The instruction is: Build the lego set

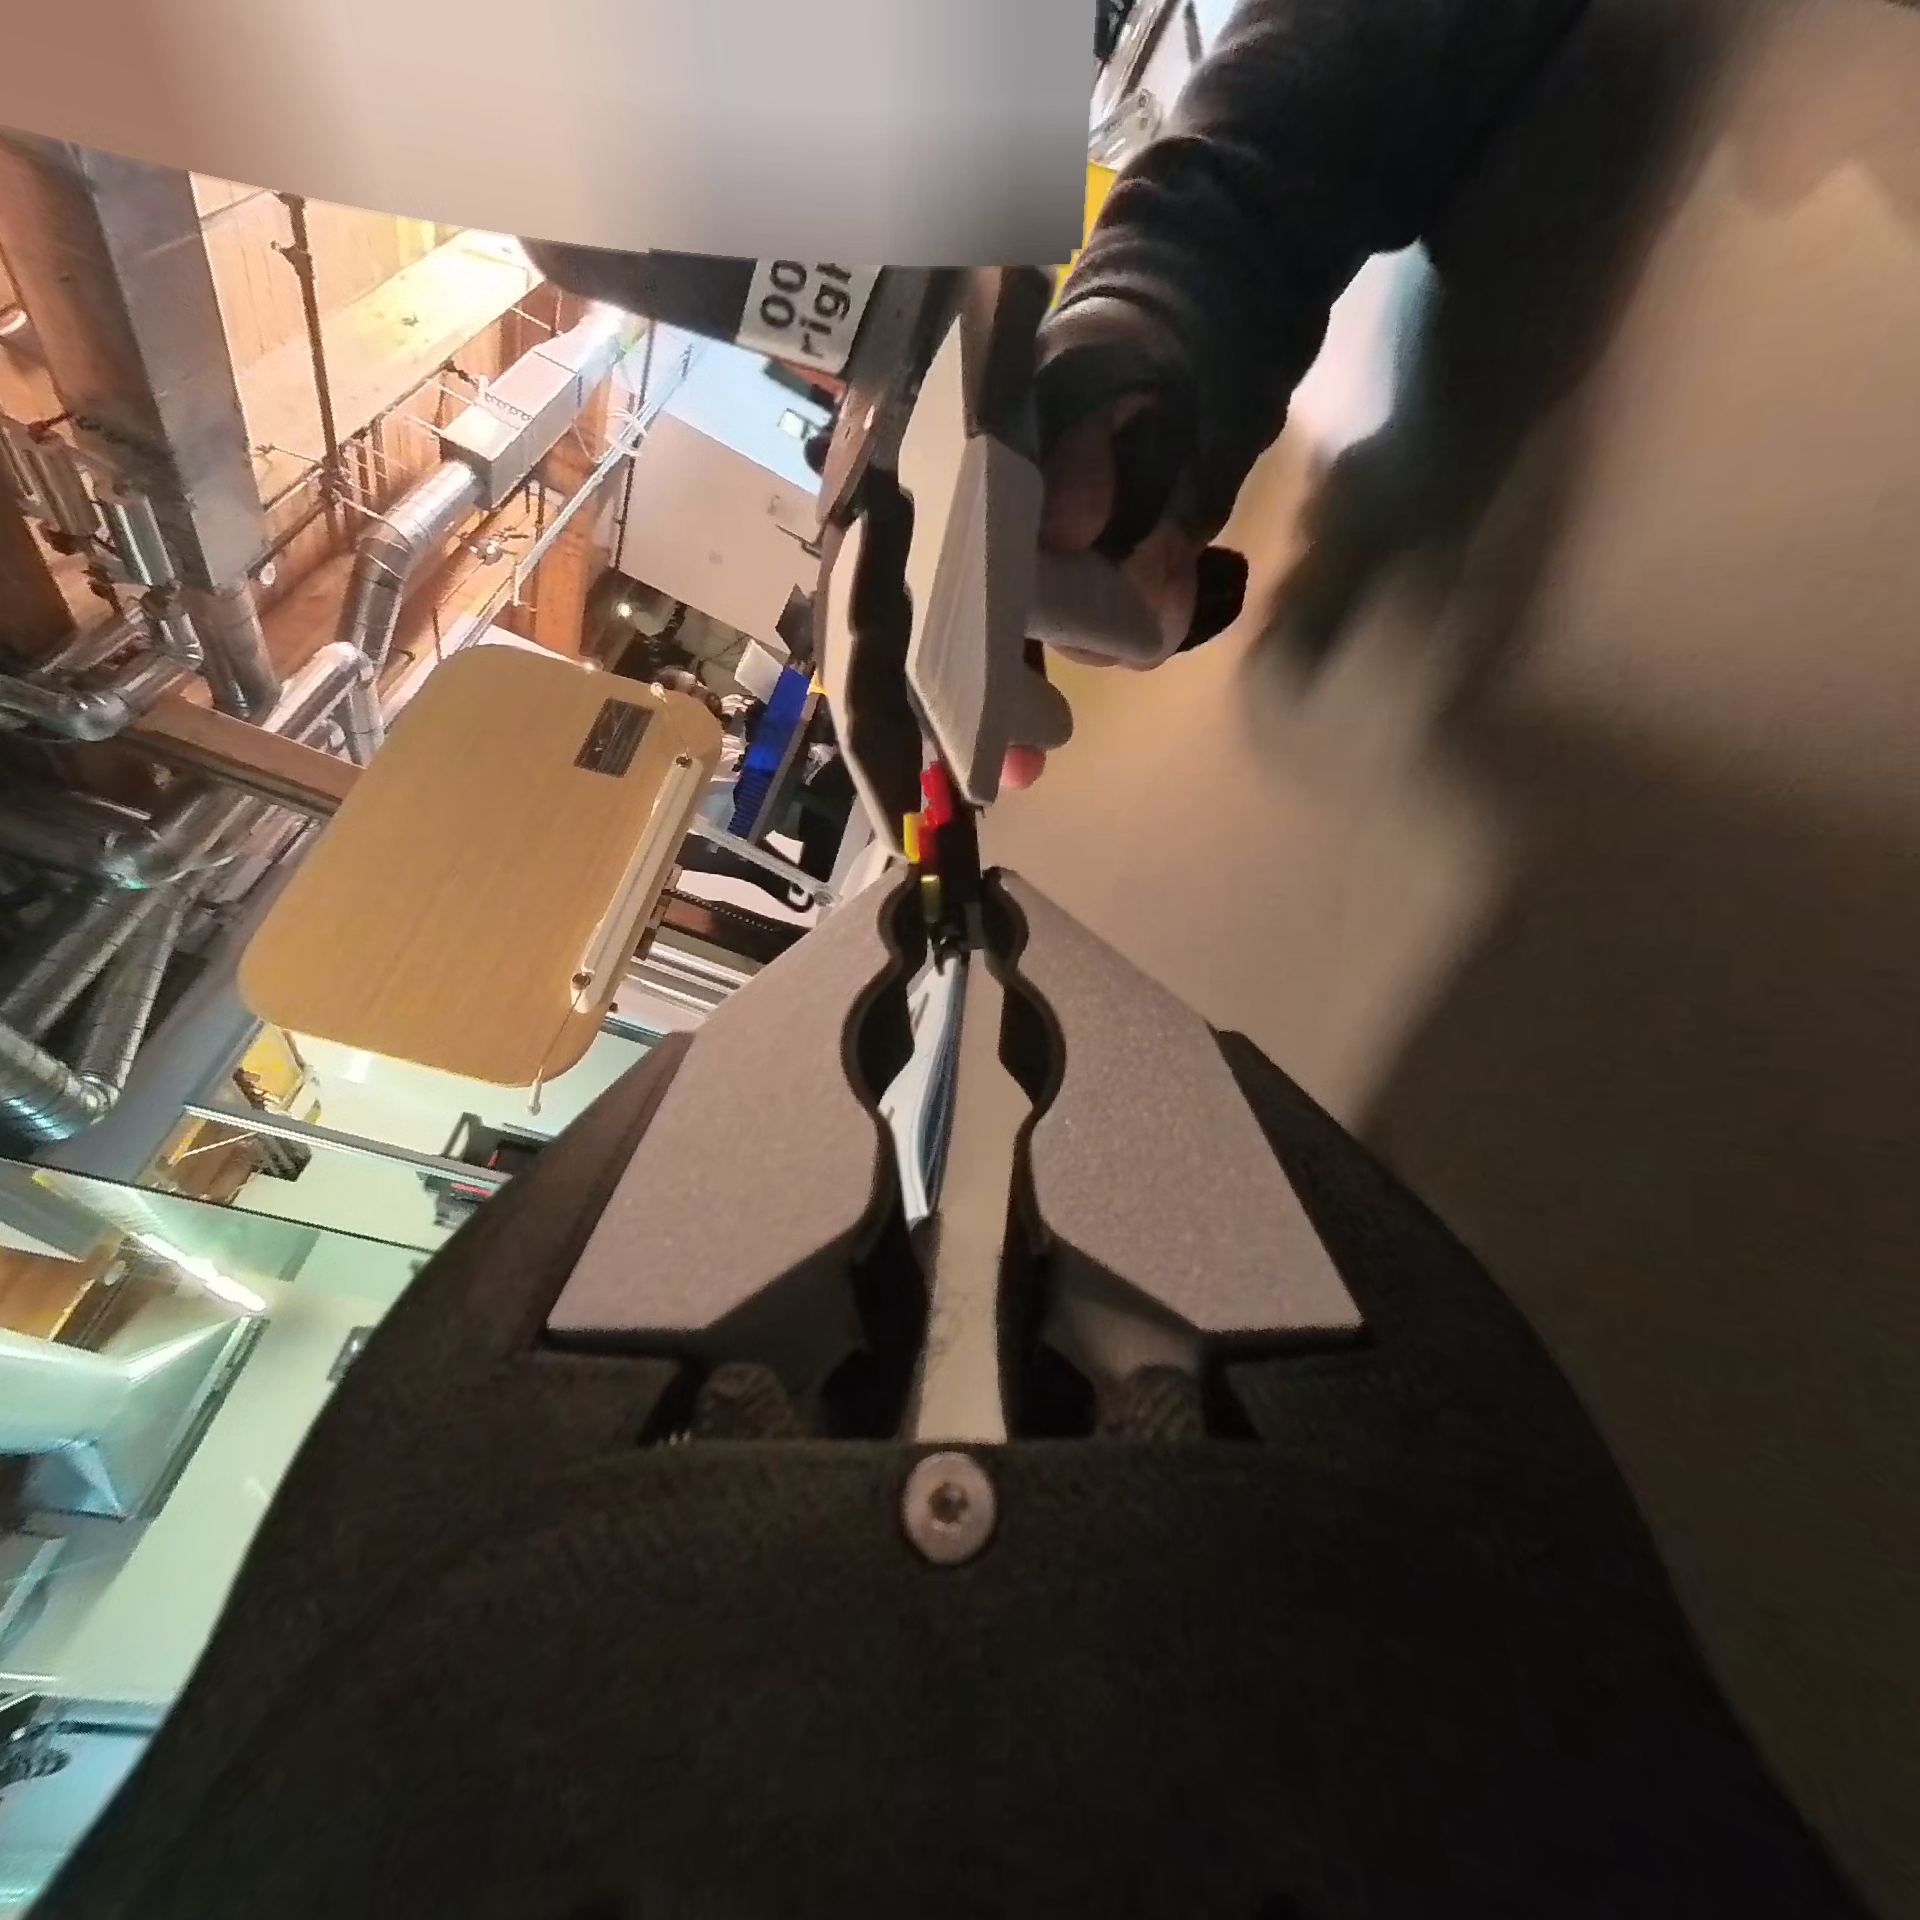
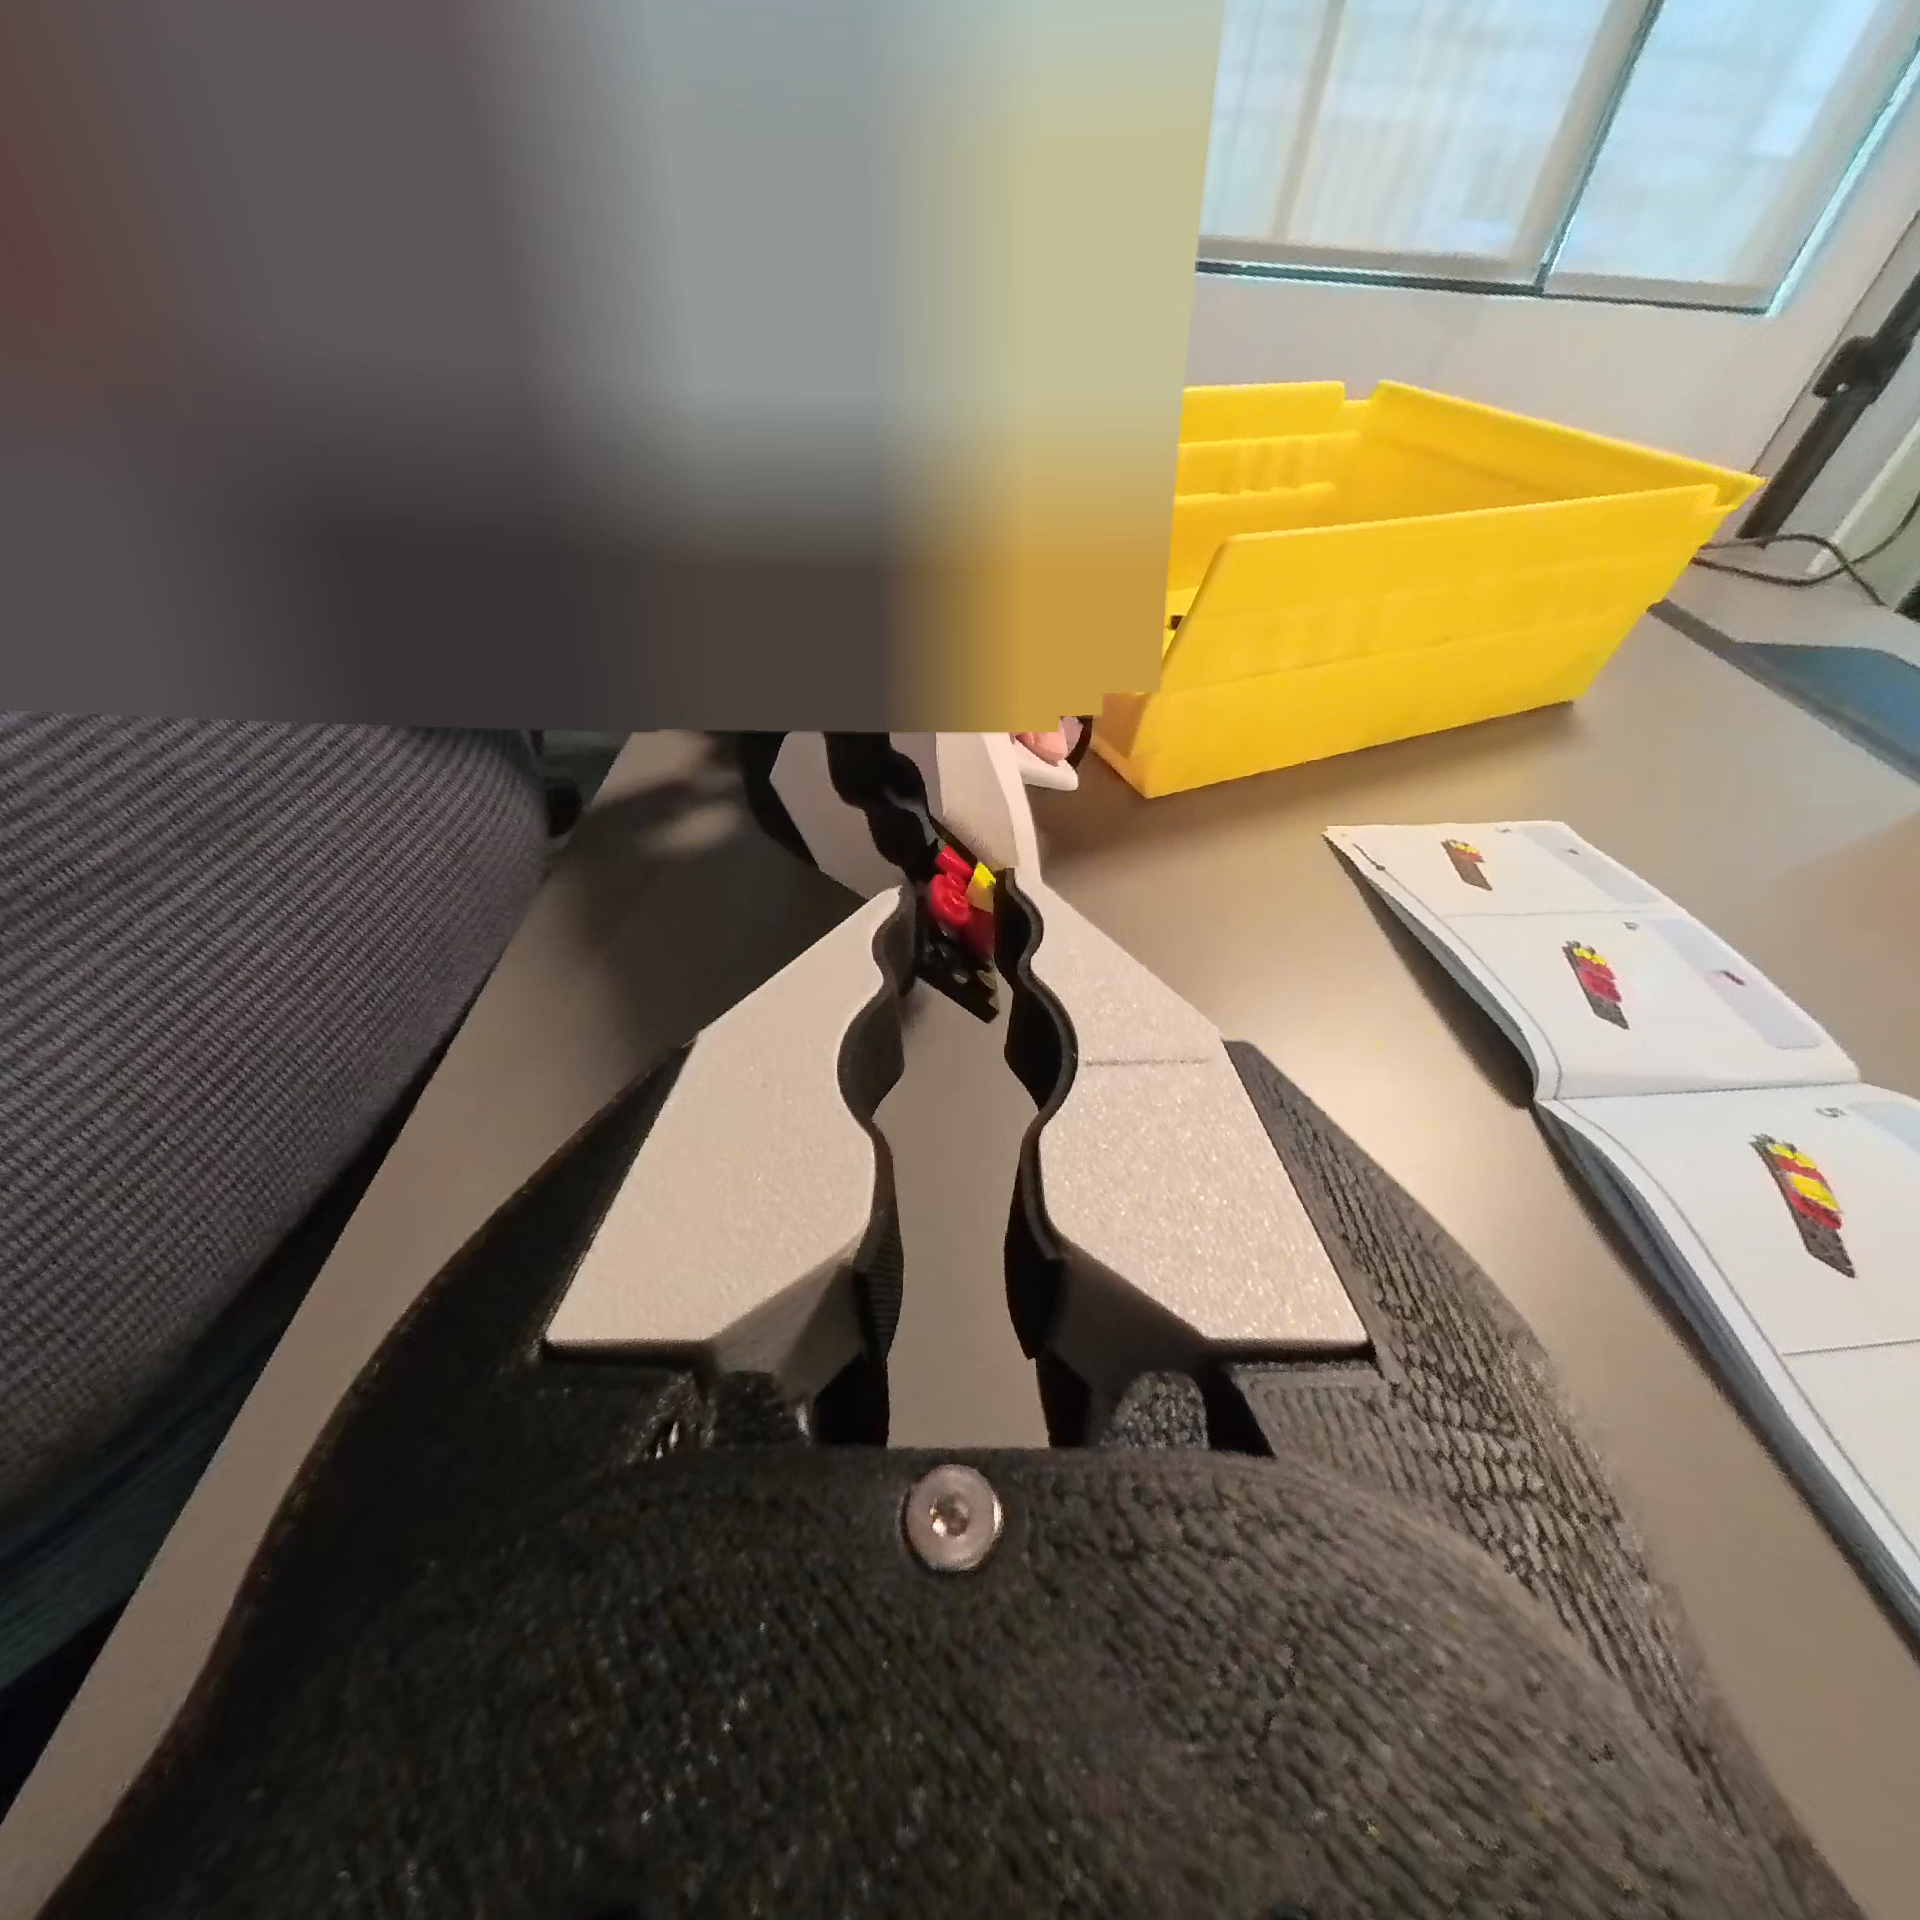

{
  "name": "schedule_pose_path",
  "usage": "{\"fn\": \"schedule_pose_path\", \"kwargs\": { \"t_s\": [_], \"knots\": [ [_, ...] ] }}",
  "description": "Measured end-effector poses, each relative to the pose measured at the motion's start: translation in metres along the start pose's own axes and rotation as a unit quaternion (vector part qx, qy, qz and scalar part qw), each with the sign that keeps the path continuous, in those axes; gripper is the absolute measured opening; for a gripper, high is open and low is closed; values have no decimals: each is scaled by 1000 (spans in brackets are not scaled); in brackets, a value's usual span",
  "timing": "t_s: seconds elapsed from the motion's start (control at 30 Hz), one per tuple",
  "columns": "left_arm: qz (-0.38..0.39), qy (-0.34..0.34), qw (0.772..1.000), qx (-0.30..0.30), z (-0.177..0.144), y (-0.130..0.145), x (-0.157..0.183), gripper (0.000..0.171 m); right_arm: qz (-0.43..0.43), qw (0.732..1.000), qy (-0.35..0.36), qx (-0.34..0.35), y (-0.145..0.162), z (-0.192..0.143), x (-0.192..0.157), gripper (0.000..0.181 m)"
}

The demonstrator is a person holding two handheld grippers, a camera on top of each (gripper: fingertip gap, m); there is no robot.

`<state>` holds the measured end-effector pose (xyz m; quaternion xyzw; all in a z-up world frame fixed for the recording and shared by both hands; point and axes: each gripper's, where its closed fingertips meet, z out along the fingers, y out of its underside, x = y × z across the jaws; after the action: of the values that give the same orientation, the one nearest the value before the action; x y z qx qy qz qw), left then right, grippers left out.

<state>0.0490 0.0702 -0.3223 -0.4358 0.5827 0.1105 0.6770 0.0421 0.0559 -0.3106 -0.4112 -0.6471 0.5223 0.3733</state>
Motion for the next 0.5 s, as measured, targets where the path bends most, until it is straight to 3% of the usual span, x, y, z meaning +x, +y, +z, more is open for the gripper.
{"fn": "schedule_pose_path", "kwargs": {
  "t_s": [0.23,0.5],
  "knots": [
    [17,-6,1000,-6,0,1,0,9,50,999,-18,8,-1,0,0,10],
    [-26,17,999,18,0,-2,1,9,-27,999,-11,20,-2,-1,-5,14]
  ]
}}
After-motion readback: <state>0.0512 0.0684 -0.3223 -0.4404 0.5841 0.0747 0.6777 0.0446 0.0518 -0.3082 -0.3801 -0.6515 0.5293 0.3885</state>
